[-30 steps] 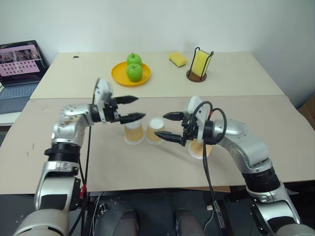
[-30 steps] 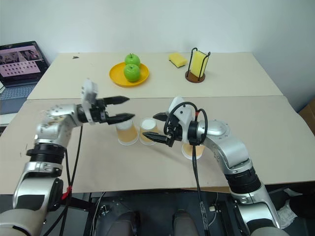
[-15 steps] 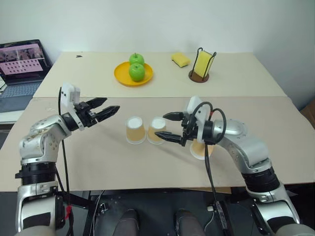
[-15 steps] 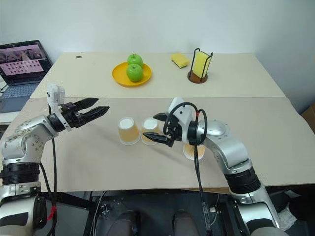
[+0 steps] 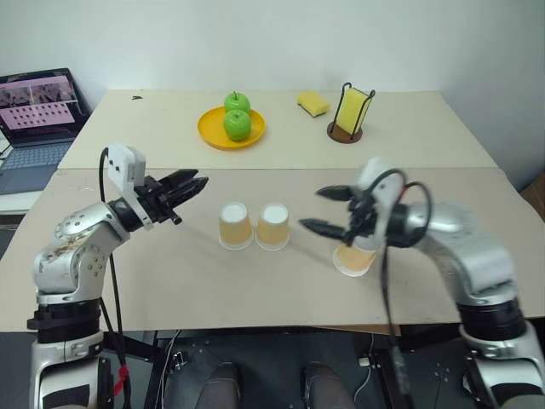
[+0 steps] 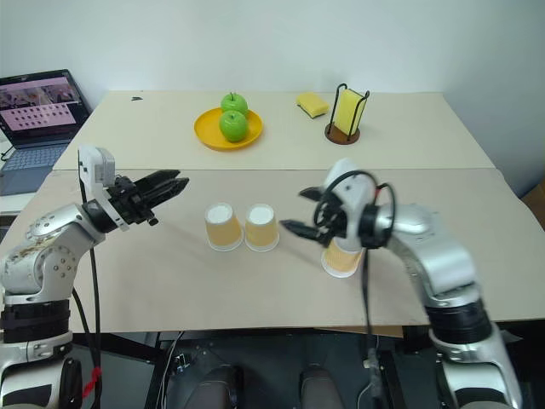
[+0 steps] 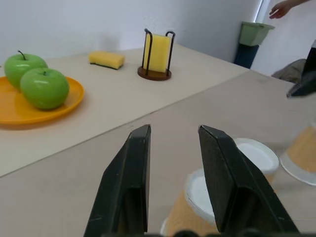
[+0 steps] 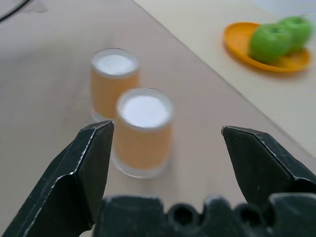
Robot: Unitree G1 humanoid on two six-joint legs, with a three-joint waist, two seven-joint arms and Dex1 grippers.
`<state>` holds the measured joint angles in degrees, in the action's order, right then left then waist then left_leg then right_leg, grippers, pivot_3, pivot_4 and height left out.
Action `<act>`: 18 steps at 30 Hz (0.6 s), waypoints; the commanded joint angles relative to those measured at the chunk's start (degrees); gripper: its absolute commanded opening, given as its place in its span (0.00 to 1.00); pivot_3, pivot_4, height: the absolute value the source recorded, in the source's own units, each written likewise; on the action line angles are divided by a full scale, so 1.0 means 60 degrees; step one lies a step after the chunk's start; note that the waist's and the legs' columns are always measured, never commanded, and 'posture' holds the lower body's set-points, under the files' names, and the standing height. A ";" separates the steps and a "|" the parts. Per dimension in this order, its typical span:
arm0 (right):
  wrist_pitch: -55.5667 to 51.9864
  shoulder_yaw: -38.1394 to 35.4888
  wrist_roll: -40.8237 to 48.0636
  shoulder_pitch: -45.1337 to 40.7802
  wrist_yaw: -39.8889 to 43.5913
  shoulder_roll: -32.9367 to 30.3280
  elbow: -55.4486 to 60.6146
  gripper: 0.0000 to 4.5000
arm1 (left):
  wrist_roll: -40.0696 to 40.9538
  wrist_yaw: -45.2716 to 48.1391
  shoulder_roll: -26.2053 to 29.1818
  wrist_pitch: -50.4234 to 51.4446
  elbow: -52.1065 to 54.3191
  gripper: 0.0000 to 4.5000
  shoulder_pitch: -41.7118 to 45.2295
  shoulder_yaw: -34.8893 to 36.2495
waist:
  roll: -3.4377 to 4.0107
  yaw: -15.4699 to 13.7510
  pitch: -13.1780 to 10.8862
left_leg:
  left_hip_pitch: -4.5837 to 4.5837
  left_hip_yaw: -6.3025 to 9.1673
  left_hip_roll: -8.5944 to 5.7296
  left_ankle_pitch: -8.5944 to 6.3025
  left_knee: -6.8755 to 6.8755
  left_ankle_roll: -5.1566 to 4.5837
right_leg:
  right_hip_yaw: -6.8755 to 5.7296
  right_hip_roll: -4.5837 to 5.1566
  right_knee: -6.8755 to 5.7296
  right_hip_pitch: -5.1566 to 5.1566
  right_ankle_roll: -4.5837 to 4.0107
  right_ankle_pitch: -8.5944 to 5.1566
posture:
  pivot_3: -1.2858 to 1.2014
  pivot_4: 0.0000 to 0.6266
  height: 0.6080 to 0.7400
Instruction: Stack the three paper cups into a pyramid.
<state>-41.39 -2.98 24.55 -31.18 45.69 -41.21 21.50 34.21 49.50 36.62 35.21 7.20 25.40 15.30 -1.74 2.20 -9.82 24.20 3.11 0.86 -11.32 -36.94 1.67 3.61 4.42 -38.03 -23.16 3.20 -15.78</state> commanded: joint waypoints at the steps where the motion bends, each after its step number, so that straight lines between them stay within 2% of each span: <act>1: -0.0377 -0.2029 0.0246 0.0750 0.0159 -0.1274 0.0219 0.92 | 0.0533 0.0850 0.0891 0.0364 0.0793 0.36 -0.0326 0.0096 | 0.0000 -0.0008 0.0000 | -0.0003 -0.0003 0.0001 0.0000 0.0002 0.0000 | 0.0000 0.0000 0.0003 0.0004 0.0000 0.0000 | 0.52 0.24 0.94; 6: -0.0022 -0.2699 0.0108 0.2329 0.0324 -0.1863 -0.0256 0.92 | 0.0562 0.1357 0.1578 0.0311 0.0779 0.36 -0.0565 0.0124 | -0.0001 -0.0001 0.0001 | -0.0016 -0.0016 0.0005 -0.0002 0.0003 -0.0004 | 0.0005 -0.0002 0.0012 0.0020 0.0001 -0.0001 | 0.52 0.24 0.94; 9: 0.0113 -0.2700 0.0180 0.2867 0.0297 -0.1663 -0.0388 0.92 | 0.0942 0.1607 0.1841 0.0630 0.0915 0.52 -0.0526 0.0241 | 0.0000 0.0066 0.0001 | -0.0023 -0.0026 0.0006 -0.0002 0.0004 -0.0004 | 0.0019 -0.0004 0.0003 0.0017 0.0001 -0.0002 | 0.52 0.24 0.94; 15: 0.0577 -0.2209 0.0274 0.4040 0.1080 -0.1535 -0.0941 0.92 | 0.1267 0.1726 0.2142 0.0838 0.1204 0.99 -0.0478 0.0206 | 0.0003 0.0030 0.0000 | -0.0019 -0.0025 0.0009 -0.0004 0.0010 -0.0007 | 0.0020 -0.0007 0.0012 0.0017 0.0003 -0.0003 | 0.52 0.24 0.94; 18: 0.0885 -0.1829 0.0360 0.4215 0.1675 -0.1576 -0.1178 0.92 | 0.1374 0.1753 0.2229 0.0887 0.1353 0.99 -0.0491 0.0137 | 0.0003 0.0023 0.0000 | -0.0019 -0.0031 0.0001 -0.0004 0.0006 -0.0007 | 0.0022 0.0002 0.0011 0.0019 0.0004 -0.0004 | 0.52 0.24 0.94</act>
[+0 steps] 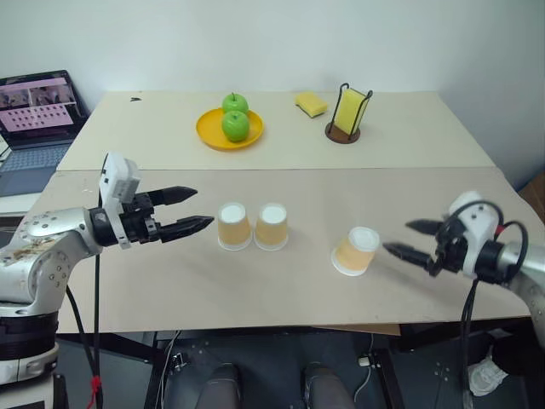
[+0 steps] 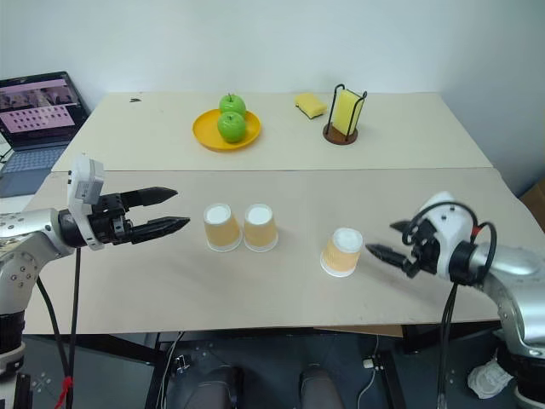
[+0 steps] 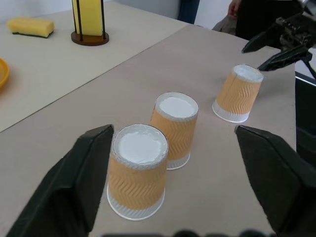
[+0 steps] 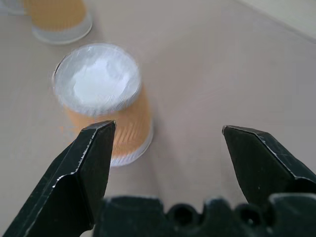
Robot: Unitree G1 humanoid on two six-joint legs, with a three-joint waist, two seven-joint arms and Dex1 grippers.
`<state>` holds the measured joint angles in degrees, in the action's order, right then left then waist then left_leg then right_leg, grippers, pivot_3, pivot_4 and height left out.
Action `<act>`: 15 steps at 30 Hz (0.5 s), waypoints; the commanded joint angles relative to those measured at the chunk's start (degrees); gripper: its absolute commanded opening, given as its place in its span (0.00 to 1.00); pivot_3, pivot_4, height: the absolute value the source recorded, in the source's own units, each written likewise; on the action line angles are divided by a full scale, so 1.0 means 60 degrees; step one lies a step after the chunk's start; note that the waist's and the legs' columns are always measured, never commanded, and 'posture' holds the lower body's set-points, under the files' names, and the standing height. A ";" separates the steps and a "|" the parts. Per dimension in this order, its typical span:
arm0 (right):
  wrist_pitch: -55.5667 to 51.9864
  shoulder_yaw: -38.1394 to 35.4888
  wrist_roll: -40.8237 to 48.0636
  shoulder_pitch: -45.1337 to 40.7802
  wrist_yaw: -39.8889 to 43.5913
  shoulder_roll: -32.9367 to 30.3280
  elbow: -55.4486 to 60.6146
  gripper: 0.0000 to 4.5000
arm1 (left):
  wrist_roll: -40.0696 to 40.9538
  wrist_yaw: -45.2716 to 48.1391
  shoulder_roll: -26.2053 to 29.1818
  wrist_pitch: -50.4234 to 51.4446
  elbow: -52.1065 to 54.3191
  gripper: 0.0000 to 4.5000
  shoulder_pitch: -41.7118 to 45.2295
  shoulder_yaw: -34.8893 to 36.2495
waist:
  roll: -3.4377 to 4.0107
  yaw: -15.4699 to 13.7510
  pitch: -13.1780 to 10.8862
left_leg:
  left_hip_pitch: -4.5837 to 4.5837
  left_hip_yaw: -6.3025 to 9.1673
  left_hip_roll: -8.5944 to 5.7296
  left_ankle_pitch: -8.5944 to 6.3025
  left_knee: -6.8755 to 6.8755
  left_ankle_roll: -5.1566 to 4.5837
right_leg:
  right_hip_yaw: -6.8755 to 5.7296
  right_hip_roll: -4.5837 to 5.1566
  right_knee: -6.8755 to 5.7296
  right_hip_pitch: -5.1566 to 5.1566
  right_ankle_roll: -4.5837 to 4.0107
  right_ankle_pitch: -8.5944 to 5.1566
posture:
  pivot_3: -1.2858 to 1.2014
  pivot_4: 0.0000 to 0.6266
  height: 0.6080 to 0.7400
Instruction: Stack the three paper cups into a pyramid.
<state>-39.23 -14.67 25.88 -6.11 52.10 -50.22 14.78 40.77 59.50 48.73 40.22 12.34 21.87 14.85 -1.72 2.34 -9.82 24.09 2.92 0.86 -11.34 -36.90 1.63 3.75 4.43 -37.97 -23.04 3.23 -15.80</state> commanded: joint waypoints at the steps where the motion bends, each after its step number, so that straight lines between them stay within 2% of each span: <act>1: 0.0599 0.0192 0.0200 0.0065 0.0783 -0.0084 -0.0089 0.92 | 0.0305 0.0073 0.0218 0.0065 0.0534 0.99 0.0099 0.0192 | 0.0001 0.0003 0.0000 | -0.0002 0.0001 0.0002 0.0000 0.0000 0.0000 | 0.0000 -0.0003 0.0000 0.0001 0.0000 0.0000 | 0.52 0.24 0.94; 5: 0.0643 0.0375 0.0697 -0.0465 0.1284 0.0293 -0.0513 0.92 | 0.0480 0.0247 0.0349 0.0107 0.0589 0.99 0.0117 0.0171 | 0.0003 0.0047 0.0000 | -0.0009 0.0002 0.0010 0.0000 0.0001 0.0000 | 0.0000 -0.0011 -0.0004 0.0001 0.0000 0.0000 | 0.52 0.24 0.94; 15: 0.0736 0.0978 0.0676 -0.2084 0.1469 0.1123 -0.1471 0.92 | 0.0391 0.0819 0.0592 -0.0091 0.0467 0.99 -0.0004 -0.0078 | 0.0004 0.0011 -0.0001 | -0.0007 0.0001 0.0007 0.0000 0.0003 0.0000 | 0.0001 -0.0007 -0.0002 0.0000 0.0001 -0.0001 | 0.52 0.24 0.94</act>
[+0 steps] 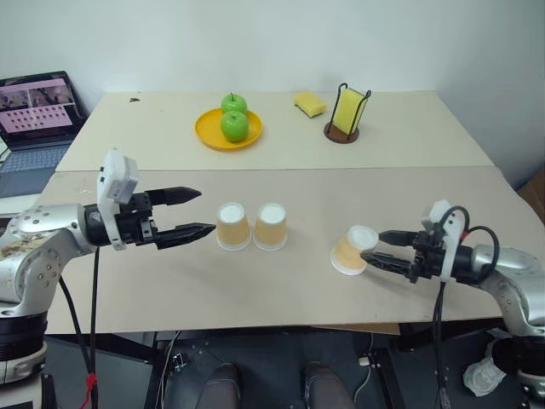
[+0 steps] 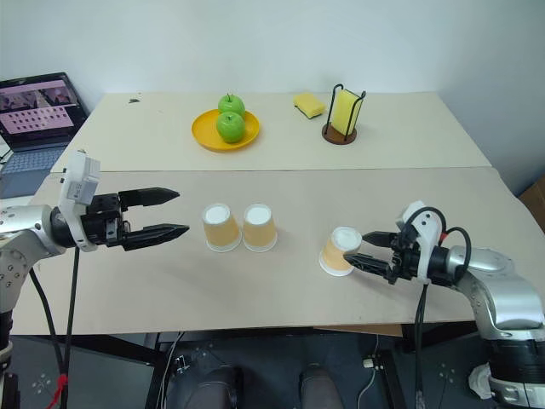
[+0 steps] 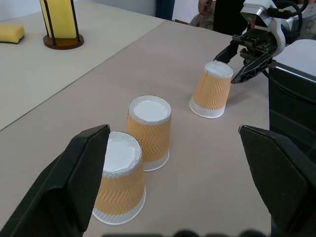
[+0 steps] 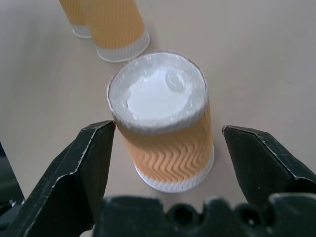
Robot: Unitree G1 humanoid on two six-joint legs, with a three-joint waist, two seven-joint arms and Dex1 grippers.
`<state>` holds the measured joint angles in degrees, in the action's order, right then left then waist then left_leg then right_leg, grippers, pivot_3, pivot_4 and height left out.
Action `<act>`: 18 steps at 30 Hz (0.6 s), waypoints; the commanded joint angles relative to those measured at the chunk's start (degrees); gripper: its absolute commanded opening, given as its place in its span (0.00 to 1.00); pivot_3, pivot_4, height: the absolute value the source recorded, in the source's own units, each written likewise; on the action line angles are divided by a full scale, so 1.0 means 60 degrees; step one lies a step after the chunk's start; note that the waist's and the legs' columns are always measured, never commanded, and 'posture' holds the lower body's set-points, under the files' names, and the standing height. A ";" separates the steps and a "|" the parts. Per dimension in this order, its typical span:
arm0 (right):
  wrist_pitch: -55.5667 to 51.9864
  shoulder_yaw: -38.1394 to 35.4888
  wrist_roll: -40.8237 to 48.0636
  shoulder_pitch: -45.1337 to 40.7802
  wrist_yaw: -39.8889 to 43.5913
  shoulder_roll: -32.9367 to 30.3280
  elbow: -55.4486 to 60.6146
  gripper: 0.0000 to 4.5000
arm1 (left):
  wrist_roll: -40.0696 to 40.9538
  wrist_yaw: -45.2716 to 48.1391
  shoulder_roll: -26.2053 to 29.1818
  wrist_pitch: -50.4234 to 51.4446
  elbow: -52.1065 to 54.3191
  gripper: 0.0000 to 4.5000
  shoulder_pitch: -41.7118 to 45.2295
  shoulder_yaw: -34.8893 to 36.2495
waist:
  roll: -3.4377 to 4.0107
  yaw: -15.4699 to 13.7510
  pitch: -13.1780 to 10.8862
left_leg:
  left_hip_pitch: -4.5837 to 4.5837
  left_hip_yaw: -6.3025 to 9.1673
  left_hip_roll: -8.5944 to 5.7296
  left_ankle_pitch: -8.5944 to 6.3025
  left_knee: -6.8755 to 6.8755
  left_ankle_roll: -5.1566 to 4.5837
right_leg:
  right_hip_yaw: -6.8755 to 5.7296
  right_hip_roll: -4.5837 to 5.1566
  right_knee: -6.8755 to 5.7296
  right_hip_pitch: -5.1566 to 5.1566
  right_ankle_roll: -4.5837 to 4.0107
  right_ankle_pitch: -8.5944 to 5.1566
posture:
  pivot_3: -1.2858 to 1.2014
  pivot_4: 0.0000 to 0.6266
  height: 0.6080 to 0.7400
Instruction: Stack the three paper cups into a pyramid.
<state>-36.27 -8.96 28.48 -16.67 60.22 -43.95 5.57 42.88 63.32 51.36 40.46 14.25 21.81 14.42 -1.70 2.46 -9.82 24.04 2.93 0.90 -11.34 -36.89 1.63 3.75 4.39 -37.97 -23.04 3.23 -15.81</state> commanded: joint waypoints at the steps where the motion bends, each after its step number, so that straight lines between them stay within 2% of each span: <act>1: 0.0238 0.0095 0.0210 -0.0418 0.0111 0.0137 0.0041 0.92 | 0.0005 0.0230 0.0162 -0.0161 0.0140 0.99 0.0007 -0.0044 | 0.0000 -0.0015 0.0000 | 0.0001 0.0000 0.0000 0.0000 0.0000 0.0000 | -0.0001 0.0000 0.0000 -0.0001 0.0000 0.0000 | 0.52 0.24 0.94; 17: 0.0476 0.0432 -0.0041 -0.0909 -0.0228 0.0451 -0.0329 0.92 | -0.0193 0.0309 0.0124 -0.0332 -0.0051 0.99 0.0185 -0.0212 | 0.0001 -0.0007 0.0000 | 0.0000 0.0001 0.0001 0.0000 -0.0001 0.0000 | -0.0001 -0.0001 -0.0004 -0.0002 0.0000 0.0000 | 0.52 0.24 0.94; 18: 0.0520 0.0448 -0.0060 -0.0922 -0.0234 0.0457 -0.0319 0.86 | -0.0203 0.0300 0.0117 -0.0334 -0.0052 1.00 0.0193 -0.0220 | 0.0001 -0.0002 0.0000 | 0.0000 0.0001 0.0001 0.0000 -0.0001 0.0000 | -0.0001 -0.0002 -0.0004 -0.0003 0.0000 0.0000 | 0.52 0.24 0.94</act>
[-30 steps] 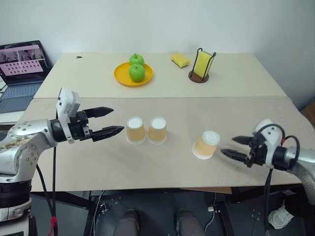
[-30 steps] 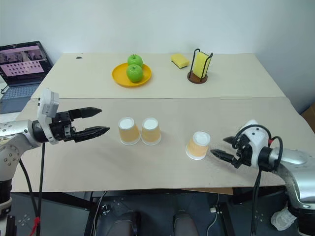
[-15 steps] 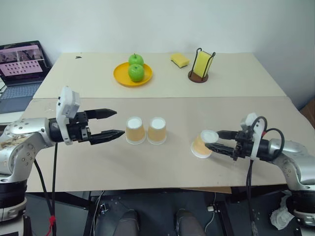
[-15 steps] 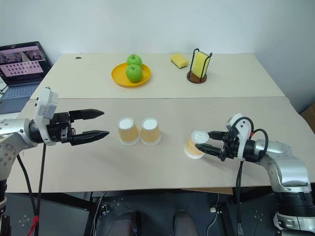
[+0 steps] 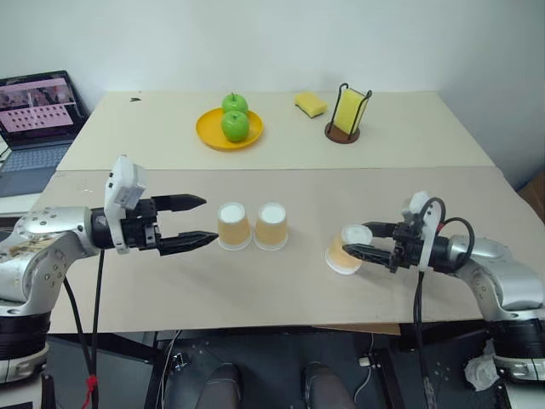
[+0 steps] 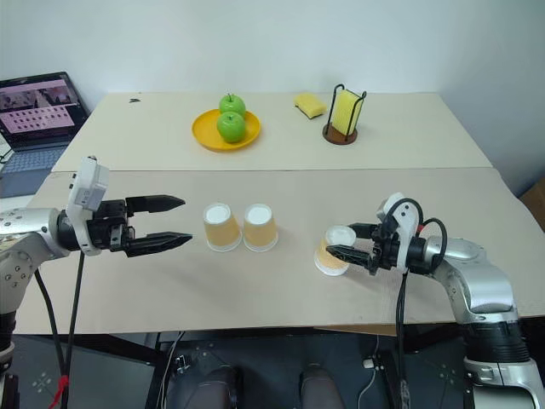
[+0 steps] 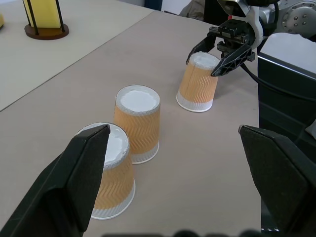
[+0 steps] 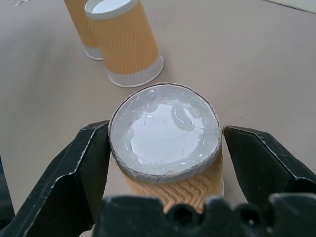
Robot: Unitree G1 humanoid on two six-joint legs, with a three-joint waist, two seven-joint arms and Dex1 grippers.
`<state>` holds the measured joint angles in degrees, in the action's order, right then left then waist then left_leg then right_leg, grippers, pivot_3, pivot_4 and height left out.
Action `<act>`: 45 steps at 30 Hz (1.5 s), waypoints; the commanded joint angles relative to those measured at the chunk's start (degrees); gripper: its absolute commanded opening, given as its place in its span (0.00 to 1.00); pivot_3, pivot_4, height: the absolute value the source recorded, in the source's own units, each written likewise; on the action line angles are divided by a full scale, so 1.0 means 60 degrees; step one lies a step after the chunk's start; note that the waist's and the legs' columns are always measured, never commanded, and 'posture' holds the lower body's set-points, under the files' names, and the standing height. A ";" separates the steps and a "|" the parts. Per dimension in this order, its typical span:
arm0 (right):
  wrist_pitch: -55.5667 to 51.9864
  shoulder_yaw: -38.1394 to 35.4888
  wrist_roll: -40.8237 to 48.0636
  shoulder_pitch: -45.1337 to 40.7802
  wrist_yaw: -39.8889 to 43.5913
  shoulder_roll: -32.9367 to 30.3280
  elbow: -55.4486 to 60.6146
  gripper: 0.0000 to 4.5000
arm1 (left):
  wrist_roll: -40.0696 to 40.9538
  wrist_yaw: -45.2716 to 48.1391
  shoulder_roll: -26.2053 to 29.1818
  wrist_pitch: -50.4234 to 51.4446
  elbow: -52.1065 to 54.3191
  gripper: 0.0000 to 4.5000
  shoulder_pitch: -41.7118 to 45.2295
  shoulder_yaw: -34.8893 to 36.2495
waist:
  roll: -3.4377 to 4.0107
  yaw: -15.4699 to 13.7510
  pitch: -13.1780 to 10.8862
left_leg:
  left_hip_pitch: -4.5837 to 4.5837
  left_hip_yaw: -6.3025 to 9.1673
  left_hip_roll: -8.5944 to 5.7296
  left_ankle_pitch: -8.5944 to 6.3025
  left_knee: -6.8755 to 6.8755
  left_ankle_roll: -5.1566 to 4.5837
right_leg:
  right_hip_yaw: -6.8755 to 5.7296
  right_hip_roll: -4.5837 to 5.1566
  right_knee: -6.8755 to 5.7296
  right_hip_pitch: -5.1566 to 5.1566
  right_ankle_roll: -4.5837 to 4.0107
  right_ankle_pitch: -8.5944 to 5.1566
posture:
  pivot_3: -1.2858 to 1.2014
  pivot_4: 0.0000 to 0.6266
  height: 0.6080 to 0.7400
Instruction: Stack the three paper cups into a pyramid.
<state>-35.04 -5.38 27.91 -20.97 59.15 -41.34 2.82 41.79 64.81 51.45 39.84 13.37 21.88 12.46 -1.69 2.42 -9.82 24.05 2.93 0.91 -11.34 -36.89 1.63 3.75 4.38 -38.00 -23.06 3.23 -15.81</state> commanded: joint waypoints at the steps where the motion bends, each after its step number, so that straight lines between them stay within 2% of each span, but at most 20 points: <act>1: 0.0324 -0.0124 0.0020 -0.0233 -0.0091 0.0041 0.0156 0.80 | -0.0036 0.0051 0.0099 -0.0240 0.0078 1.00 0.0192 0.0101 | 0.0000 0.0004 0.0000 | 0.0000 0.0001 0.0001 0.0000 0.0000 0.0000 | 0.0000 0.0000 0.0000 0.0000 0.0000 0.0000 | 0.52 0.24 0.94; 3: 0.0322 -0.0089 0.0014 -0.0291 -0.0152 0.0072 0.0189 0.67 | -0.0059 0.0046 0.0096 -0.0254 0.0061 1.00 0.0206 0.0095 | 0.0000 0.0003 0.0000 | 0.0000 0.0000 0.0000 0.0000 0.0000 0.0000 | 0.0000 0.0000 -0.0001 -0.0001 0.0000 0.0000 | 0.52 0.24 0.94; 5: 0.0350 -0.0061 -0.0017 -0.0380 -0.0217 0.0105 0.0185 0.62 | -0.0073 0.0028 0.0091 -0.0264 0.0042 1.00 0.0232 0.0093 | 0.0000 0.0002 0.0000 | 0.0000 0.0000 0.0000 0.0000 0.0000 0.0000 | 0.0000 0.0001 -0.0001 0.0000 0.0000 0.0000 | 0.52 0.24 0.94; 13: 0.0377 0.0074 -0.0152 -0.1386 -0.0400 0.0204 0.0082 0.62 | -0.0082 -0.0027 0.0106 -0.0249 0.0000 1.00 0.0296 0.0098 | 0.0002 0.0015 -0.0001 | 0.0000 0.0000 0.0000 0.0000 0.0000 0.0000 | 0.0000 0.0000 -0.0002 -0.0002 0.0000 0.0000 | 0.52 0.24 0.94; 17: 0.0138 0.0189 0.0014 -0.3133 0.0081 0.0107 -0.0556 0.62 | -0.0090 -0.0002 0.0124 -0.0245 0.0005 1.00 0.0259 0.0082 | 0.0006 0.0048 -0.0005 | -0.0001 0.0002 0.0003 0.0000 0.0001 0.0000 | 0.0001 -0.0003 -0.0007 -0.0006 0.0000 0.0000 | 0.52 0.24 0.94; 21: 0.0016 0.0658 -0.0251 -0.5292 0.0880 0.0063 -0.2024 0.62 | -0.0173 0.0120 0.0168 -0.0293 -0.0055 1.00 0.0321 0.0002 | 0.0018 0.0035 -0.0012 | 0.0002 0.0000 0.0003 0.0000 0.0004 0.0001 | 0.0001 -0.0003 -0.0005 -0.0014 -0.0001 0.0000 | 0.52 0.24 0.94; 24: -0.0163 0.1261 -0.0440 -0.7140 0.1733 0.0358 -0.3389 0.62 | -0.0260 0.0229 0.0198 -0.0320 -0.0189 1.00 0.0471 -0.0054 | 0.0021 0.0038 -0.0015 | 0.0006 -0.0005 0.0000 0.0000 0.0007 0.0001 | 0.0002 0.0001 0.0000 -0.0018 -0.0001 0.0001 | 0.52 0.24 0.94; 27: -0.0131 0.1824 -0.0518 -0.8137 0.2519 0.0855 -0.4155 0.62 | -0.0297 0.0277 0.0206 -0.0334 -0.0250 1.00 0.0522 -0.0091 | 0.0024 0.0039 -0.0017 | 0.0009 -0.0004 0.0002 0.0000 0.0010 0.0001 | -0.0001 0.0000 0.0000 -0.0024 -0.0001 0.0001 | 0.52 0.24 0.94; 33: 0.0070 0.2894 -0.1053 -0.9087 0.3411 0.2148 -0.5134 0.62 | -0.0388 0.0299 0.0212 -0.0363 -0.0439 1.00 0.0649 -0.0172 | 0.0026 0.0073 -0.0018 | 0.0012 0.0001 0.0004 0.0001 0.0007 0.0001 | -0.0002 -0.0003 -0.0013 -0.0030 -0.0002 0.0001 | 0.52 0.24 0.94; 45: 0.1389 0.3727 -0.2442 -0.9812 0.4284 0.3494 -0.7539 0.62 | -0.0367 0.0306 0.0247 -0.0289 -0.0363 1.00 0.0590 -0.0152 | 0.0029 0.0054 -0.0019 | 0.0022 0.0008 -0.0001 0.0003 0.0004 0.0005 | -0.0010 -0.0001 -0.0019 -0.0036 -0.0002 0.0001 | 0.52 0.24 0.94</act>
<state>-28.92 17.47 14.02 -76.94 83.76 -20.62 -41.59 39.54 66.45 51.99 38.84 10.24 24.80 10.52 -1.52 2.74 -9.94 24.18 2.98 0.90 -11.33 -36.86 1.66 3.68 4.37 -38.11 -23.28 3.22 -15.80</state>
